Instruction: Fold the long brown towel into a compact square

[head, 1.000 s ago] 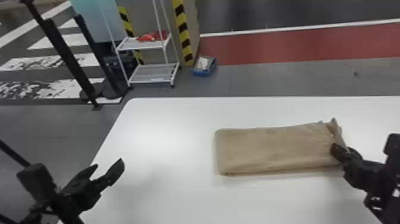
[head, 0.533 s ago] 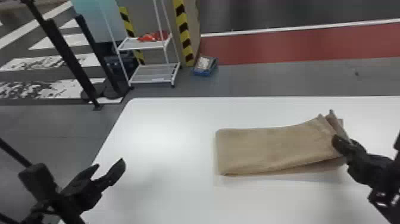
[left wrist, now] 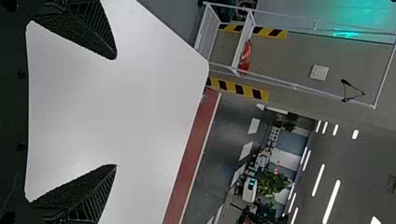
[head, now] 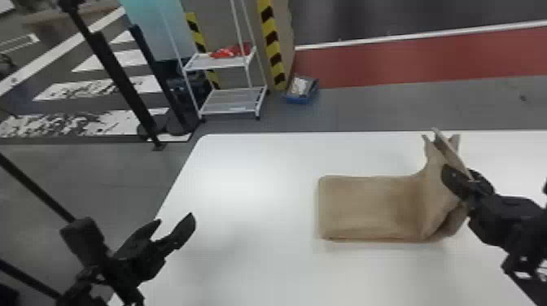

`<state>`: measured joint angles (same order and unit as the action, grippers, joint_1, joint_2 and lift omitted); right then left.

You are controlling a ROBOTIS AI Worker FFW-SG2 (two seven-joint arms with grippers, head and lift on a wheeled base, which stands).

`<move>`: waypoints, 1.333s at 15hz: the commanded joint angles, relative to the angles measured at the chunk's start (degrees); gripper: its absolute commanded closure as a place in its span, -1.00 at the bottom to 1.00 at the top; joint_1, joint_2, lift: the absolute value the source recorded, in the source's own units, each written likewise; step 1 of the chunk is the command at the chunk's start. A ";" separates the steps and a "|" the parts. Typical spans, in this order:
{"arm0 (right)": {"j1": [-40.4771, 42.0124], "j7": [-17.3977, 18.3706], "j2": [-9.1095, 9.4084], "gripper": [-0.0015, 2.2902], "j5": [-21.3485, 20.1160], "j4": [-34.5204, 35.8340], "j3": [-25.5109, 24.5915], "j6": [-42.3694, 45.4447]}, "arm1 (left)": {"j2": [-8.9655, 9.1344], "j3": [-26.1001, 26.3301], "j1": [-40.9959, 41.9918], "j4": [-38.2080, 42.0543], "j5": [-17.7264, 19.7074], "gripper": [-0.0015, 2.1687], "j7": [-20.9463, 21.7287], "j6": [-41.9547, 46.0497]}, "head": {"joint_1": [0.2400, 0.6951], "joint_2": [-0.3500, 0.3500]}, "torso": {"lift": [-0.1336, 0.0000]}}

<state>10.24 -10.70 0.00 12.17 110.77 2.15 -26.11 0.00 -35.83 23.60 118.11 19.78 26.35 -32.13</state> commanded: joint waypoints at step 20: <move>-2.77 10.70 0.05 -0.95 -11.03 -4.24 25.45 10.85 | 0.15 1.64 -0.31 -0.33 -0.53 -0.96 1.07 -0.18 | 1.00 1.00 | -0.62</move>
<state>6.91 0.00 0.00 0.52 106.53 27.86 -19.11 0.00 -34.20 23.29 117.80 19.24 27.41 -32.28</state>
